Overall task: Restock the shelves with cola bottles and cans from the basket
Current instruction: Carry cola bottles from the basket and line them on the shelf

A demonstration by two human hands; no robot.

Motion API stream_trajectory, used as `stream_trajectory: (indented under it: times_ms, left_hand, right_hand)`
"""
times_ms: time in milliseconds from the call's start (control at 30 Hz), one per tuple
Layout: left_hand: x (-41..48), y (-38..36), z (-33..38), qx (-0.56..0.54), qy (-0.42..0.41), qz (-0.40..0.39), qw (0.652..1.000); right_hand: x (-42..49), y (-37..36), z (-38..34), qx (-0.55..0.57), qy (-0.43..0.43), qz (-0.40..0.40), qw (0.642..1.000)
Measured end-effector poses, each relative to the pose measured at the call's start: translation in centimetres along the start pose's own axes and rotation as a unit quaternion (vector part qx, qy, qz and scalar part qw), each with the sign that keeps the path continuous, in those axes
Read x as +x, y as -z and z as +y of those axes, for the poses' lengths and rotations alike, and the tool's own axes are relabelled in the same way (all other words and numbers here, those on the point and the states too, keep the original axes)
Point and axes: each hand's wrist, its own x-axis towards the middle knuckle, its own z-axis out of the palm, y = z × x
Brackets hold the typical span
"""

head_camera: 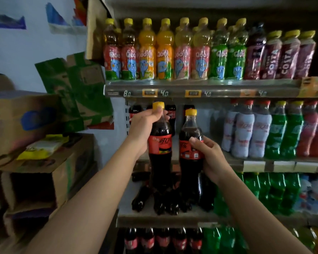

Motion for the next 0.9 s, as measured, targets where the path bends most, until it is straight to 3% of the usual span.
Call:
stream_trajectory:
  times_ms: [267, 600, 700, 900]
  left_hand:
    - [11.0, -2.7, -2.4, 0.014, -0.097, 0.014, 0.995]
    - [14.5, -1.4, -5.3, 0.080, -0.198, -0.139, 0.967]
    - [14.9, -0.9, -6.5, 0.095, -0.201, -0.163, 0.961]
    - [17.4, -1.1, -9.8, 0.105, -0.158, -0.137, 0.972]
  right_hand:
    - [13.0, 4.2, -1.4, 0.009, 0.075, -0.041, 0.996]
    - [18.9, 7.4, 1.7, -0.031, 0.073, -0.157, 0.984]
    - [20.0, 7.8, 2.7, -0.039, 0.068, -0.158, 0.984]
    - [21.6, 9.1, 3.9, -0.048, 0.062, -0.117, 0.990]
